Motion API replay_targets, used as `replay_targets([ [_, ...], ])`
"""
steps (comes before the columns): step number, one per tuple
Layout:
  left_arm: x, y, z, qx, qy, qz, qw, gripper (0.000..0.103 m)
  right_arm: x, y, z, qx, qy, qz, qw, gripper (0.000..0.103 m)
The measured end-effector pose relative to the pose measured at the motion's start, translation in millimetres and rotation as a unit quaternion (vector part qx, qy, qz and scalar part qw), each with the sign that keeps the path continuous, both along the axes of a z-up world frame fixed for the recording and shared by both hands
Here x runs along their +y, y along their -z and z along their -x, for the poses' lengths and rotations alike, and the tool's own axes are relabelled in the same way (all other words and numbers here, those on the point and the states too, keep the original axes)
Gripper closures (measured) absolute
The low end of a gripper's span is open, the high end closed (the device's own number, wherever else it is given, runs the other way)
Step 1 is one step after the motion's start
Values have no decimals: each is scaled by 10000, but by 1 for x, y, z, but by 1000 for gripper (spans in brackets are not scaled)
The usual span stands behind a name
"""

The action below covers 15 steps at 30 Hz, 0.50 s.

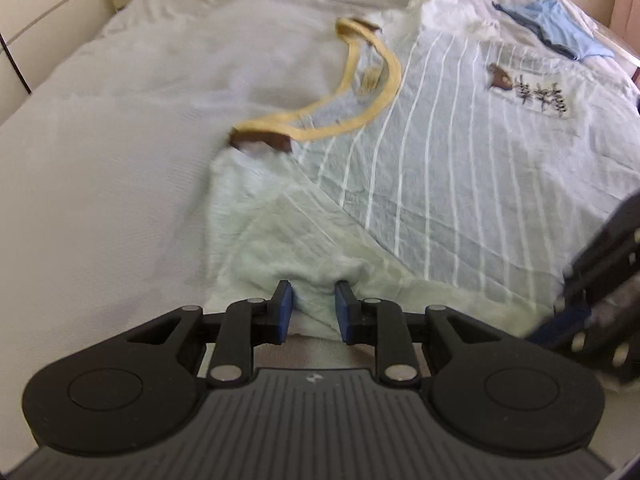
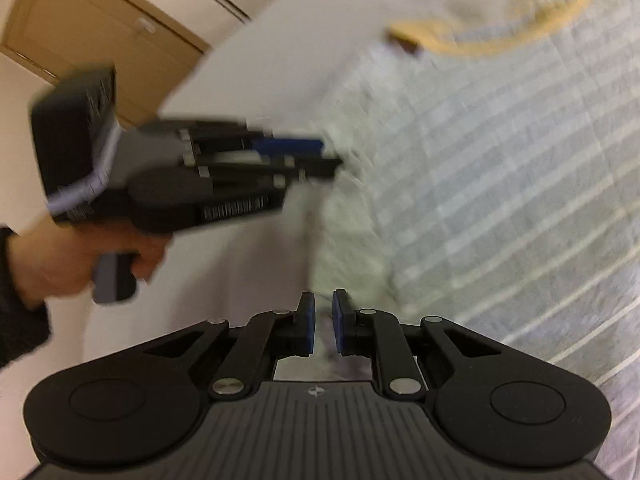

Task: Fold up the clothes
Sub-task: 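Open both grippers and lift them off the folded side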

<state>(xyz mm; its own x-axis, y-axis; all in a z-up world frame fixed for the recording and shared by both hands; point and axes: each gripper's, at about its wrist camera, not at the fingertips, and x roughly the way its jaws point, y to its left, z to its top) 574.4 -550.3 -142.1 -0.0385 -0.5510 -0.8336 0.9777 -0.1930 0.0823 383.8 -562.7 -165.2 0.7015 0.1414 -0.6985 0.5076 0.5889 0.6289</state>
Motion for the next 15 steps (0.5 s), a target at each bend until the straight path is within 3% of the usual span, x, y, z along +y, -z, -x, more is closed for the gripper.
replay_targets([
  [4,-21,13,-6,137,-263,-13,9996,82,-2,9,12,125,131,-42,9998,96],
  [9,-17,-8,-33,267,-1050,77,9941,82,3,4,36,318,224,-167,9991,95],
  [15,23,-48,-45,283,-1694,259,9848,83,15,-26,70,423,283,-180,9985,77],
])
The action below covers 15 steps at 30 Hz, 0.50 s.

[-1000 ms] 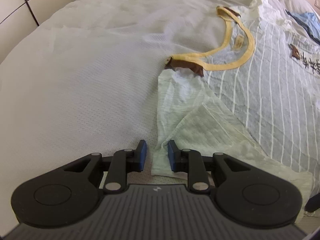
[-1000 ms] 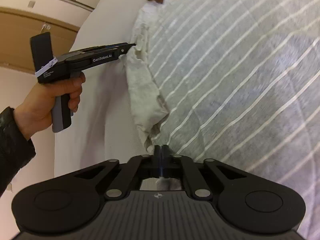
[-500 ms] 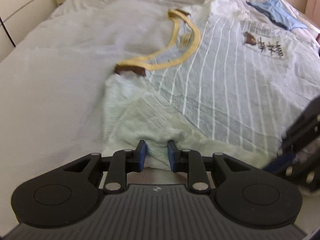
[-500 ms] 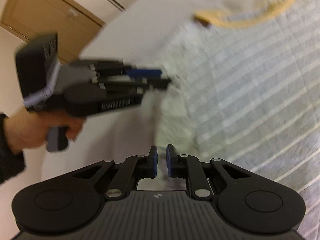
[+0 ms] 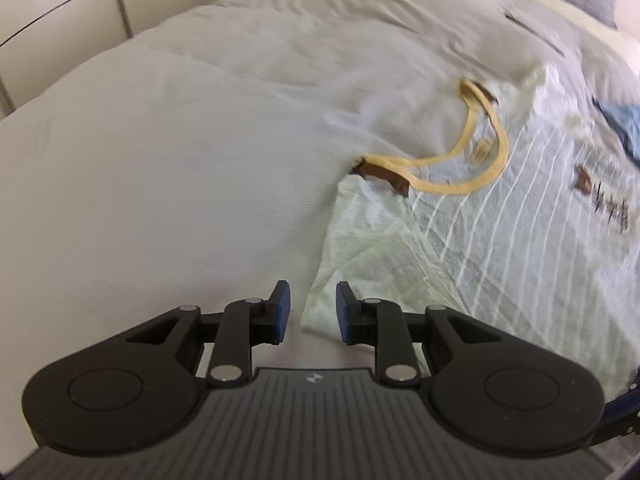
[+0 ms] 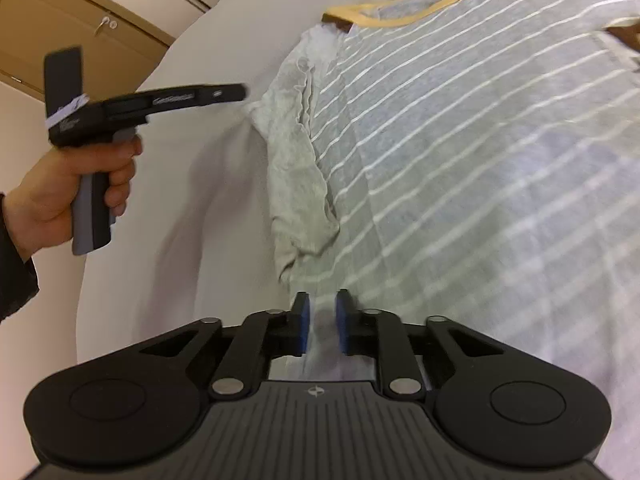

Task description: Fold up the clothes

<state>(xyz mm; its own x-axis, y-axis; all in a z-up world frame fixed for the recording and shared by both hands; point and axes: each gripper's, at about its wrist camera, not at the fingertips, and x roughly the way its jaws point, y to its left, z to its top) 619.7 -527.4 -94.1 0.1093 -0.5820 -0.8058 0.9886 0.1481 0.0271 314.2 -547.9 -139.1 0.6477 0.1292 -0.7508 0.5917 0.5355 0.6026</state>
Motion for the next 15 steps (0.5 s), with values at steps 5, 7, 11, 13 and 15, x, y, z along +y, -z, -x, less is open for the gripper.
replay_targets([
  [5,40,-27,34,-4,-345,-15,9994,81,4,-38,42,177,190,291,9992,70],
  [7,53,-30,56,105,-471,-32,9988,77,0,-54,63,292,326,515,9977,58],
  [11,78,-33,105,344,-679,-75,9971,69,-21,-78,100,493,507,813,9942,54],
  [13,82,-30,131,497,-788,-138,9956,69,-36,-86,114,558,551,918,9927,54],
  [15,80,-30,159,579,-879,-175,9943,68,-54,-89,127,588,507,1018,9918,53],
])
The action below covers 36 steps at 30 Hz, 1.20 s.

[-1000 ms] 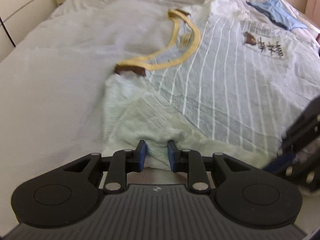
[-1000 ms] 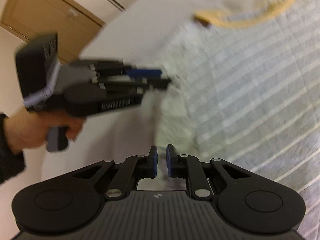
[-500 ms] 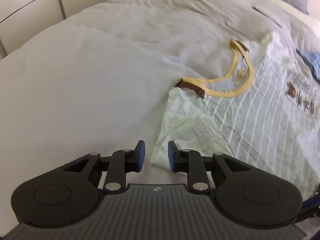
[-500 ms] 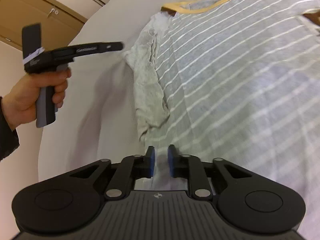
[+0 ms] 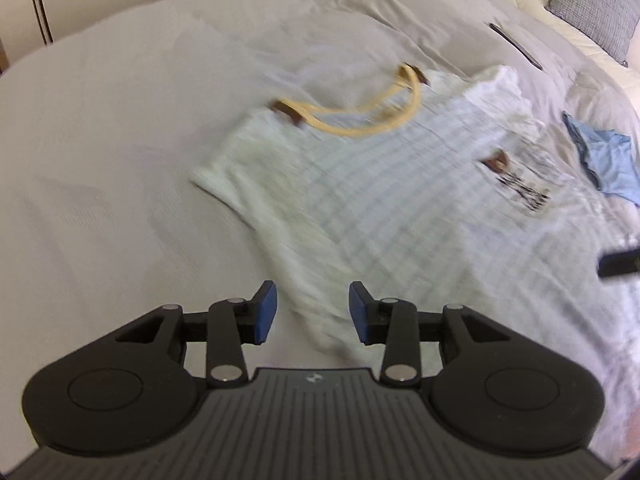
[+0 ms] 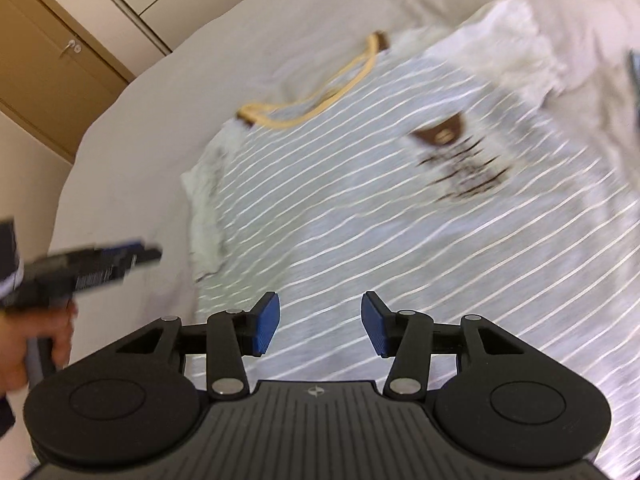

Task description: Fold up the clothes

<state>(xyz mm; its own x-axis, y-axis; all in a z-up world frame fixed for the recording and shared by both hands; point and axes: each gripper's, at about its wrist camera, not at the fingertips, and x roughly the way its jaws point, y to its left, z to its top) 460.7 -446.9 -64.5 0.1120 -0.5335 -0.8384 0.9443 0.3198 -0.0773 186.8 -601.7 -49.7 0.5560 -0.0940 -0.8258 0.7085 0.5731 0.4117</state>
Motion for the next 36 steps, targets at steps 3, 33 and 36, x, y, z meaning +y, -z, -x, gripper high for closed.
replay_targets([
  [3,-7,-1,41,108,-134,-33,9998,65,-32,-7,27,-10,-74,137,9999,53],
  [33,-395,86,362,-3192,2779,-598,9041,63,-395,-21,119,-367,-871,696,9931,46],
  [36,-404,110,363,-3688,2970,-733,8777,64,-399,-25,123,-293,-1024,797,9911,44],
])
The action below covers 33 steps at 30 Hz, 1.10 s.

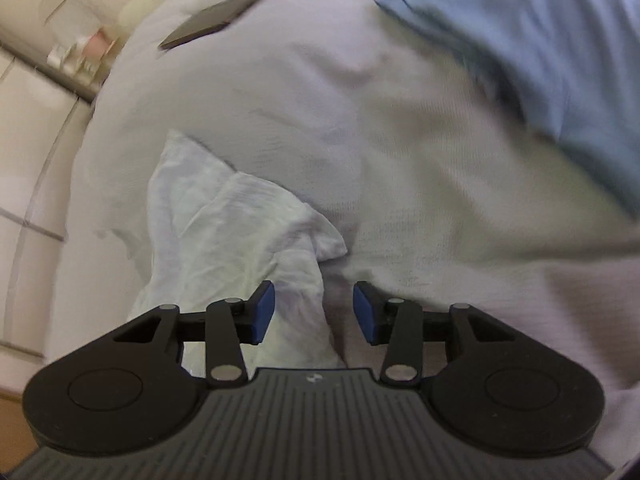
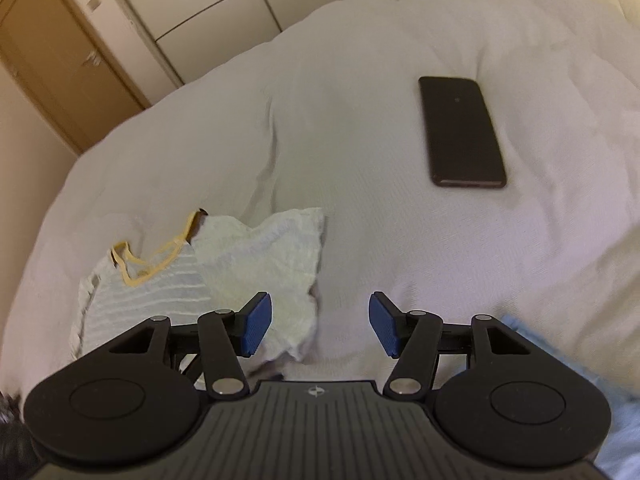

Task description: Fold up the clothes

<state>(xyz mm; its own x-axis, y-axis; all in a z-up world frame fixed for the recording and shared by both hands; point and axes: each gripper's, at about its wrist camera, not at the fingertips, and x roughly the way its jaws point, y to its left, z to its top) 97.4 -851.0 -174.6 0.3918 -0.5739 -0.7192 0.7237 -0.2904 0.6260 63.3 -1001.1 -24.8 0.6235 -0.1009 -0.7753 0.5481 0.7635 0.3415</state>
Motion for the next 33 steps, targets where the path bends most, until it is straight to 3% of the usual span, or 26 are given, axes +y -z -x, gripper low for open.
replay_targets([
  [2,-3,12,-1,-507,123,105,9986,63,-7,5,-1,116,-199,103,9997,44],
  [4,-11,15,-5,-652,-13,317,9974,64,-19,14,-5,181,-399,107,9990,44],
  [5,-15,14,-9,-578,-140,407,9974,72,-26,19,-9,150,-490,75,9987,44],
  [6,-20,9,-17,-353,-334,457,9978,87,-34,23,-13,119,-580,43,9982,44],
  [7,-22,3,-21,-157,-534,553,9969,90,-41,27,-18,88,-675,12,9977,44],
  [10,-20,-21,-25,447,-1017,1191,9866,91,-58,35,-41,8,-1162,-20,9932,44],
  [13,-19,-34,-25,1066,-1350,1521,9733,90,-71,36,-67,-78,-1678,31,9858,44],
  [18,-25,-31,-25,1322,-1843,1574,9611,92,-79,40,-109,-73,-2463,164,9690,44],
  [23,-20,-35,-25,1409,-2012,1788,9527,94,-69,60,-159,302,-3374,518,9395,45],
  [25,-23,-35,-24,1427,-2049,1811,9512,94,-66,71,-175,489,-3577,426,9316,63],
  [26,-22,-35,-23,1452,-2067,1808,9505,94,-66,75,-181,635,-3620,336,9294,93],
  [27,-21,-35,-21,1478,-2078,1805,9499,94,-67,77,-187,777,-3593,237,9297,100],
  [33,-22,-29,-11,1595,-2111,1720,9489,89,-94,55,-194,853,-2638,-261,9605,101],
])
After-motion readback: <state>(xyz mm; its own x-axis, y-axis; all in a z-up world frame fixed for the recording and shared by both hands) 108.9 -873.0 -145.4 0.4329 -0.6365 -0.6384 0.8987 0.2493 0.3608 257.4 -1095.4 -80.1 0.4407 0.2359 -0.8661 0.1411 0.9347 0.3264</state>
